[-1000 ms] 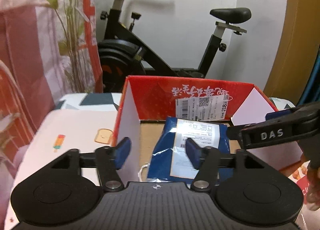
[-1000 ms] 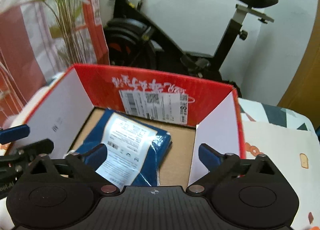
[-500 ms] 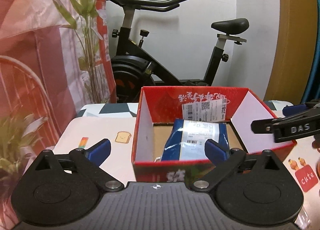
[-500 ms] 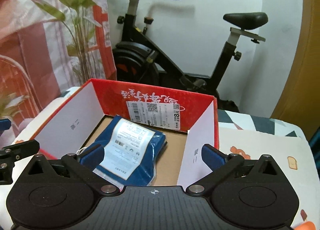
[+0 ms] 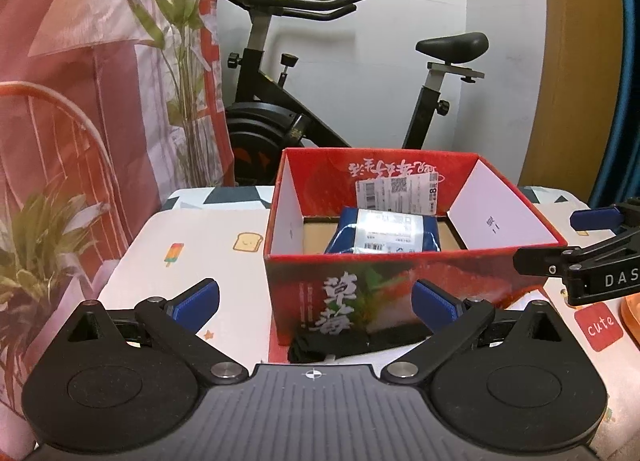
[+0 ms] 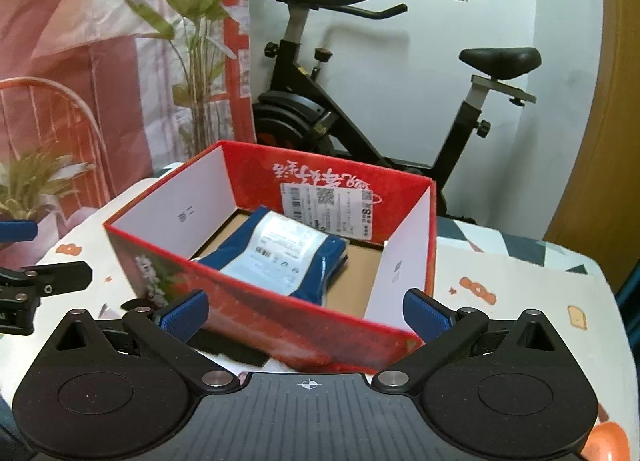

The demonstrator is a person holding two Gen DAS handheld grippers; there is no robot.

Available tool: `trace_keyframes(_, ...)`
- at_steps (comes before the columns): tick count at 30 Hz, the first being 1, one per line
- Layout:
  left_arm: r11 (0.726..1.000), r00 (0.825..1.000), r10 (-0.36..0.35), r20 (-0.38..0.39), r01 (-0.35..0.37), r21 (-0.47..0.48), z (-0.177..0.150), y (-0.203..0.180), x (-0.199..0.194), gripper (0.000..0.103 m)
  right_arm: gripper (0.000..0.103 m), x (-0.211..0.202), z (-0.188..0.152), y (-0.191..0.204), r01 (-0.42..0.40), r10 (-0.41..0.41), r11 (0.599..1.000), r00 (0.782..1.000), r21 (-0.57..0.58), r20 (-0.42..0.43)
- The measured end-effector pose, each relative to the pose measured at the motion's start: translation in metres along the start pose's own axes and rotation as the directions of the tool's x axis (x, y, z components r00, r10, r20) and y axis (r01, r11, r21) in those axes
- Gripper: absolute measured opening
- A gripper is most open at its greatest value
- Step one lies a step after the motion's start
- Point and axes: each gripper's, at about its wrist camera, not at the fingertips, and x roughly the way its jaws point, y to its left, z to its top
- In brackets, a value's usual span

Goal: Organize soft objects
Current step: 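Lower the package into the red box and open the left gripper, then move the left tool to the white mask bag and close on it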

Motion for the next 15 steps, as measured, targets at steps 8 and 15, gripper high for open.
trace_keyframes(8,1.000,1.000,-0.005,-0.016,0.005,-0.014,-0.018,0.000,-0.010,0.103,0.103,-0.006,-0.019,0.003,-0.008,0.009,1.000,1.000,0.030,-0.008)
trace_keyframes(15,1.000,0.999,-0.015,-0.045,0.014,-0.024,-0.032,-0.001,-0.010,0.103,0.103,-0.006,-0.038,0.005,0.000,0.003,0.998,0.999,0.061,-0.038)
